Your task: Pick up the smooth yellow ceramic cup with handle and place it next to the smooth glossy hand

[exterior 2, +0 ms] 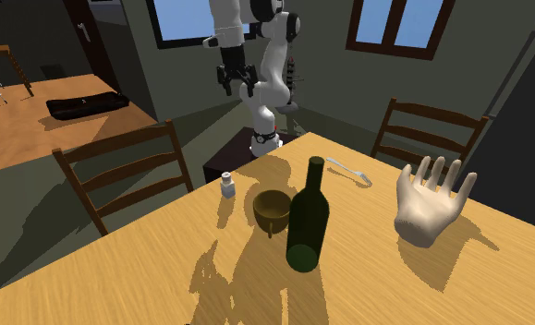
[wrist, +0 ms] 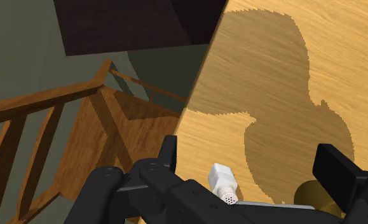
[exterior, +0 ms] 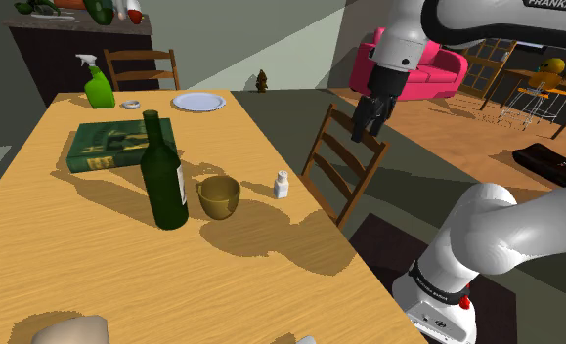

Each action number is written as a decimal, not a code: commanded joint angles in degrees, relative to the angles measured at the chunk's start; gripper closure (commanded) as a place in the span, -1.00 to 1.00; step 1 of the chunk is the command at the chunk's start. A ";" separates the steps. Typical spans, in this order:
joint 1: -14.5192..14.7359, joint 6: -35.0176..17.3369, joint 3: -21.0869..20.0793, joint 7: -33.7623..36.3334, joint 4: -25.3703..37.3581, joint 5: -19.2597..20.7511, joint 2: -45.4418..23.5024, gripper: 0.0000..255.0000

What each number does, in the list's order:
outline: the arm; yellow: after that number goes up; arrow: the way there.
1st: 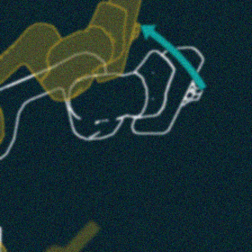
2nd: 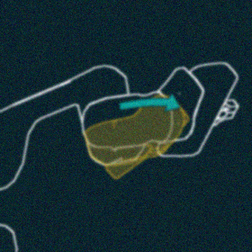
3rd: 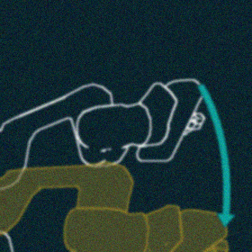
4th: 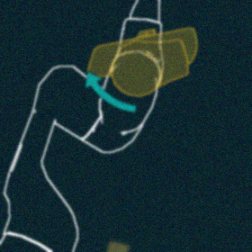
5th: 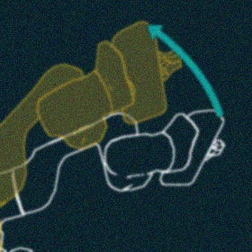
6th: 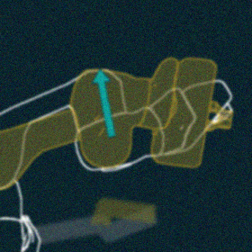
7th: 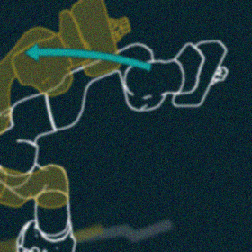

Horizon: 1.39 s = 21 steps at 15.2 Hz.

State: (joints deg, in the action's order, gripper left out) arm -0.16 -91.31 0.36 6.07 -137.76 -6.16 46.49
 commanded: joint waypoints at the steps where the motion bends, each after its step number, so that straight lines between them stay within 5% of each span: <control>1: 0.00 0.00 0.00 0.00 0.00 0.00 0.00 -1.00; 11: 2.55 -15.72 -5.03 1.88 3.53 -2.60 -18.92 -1.00; 21: 4.40 -26.40 -9.22 4.67 14.50 -1.69 -40.26 -1.00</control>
State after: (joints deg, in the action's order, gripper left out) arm 3.97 -116.95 -8.37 10.19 -124.68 -8.08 8.34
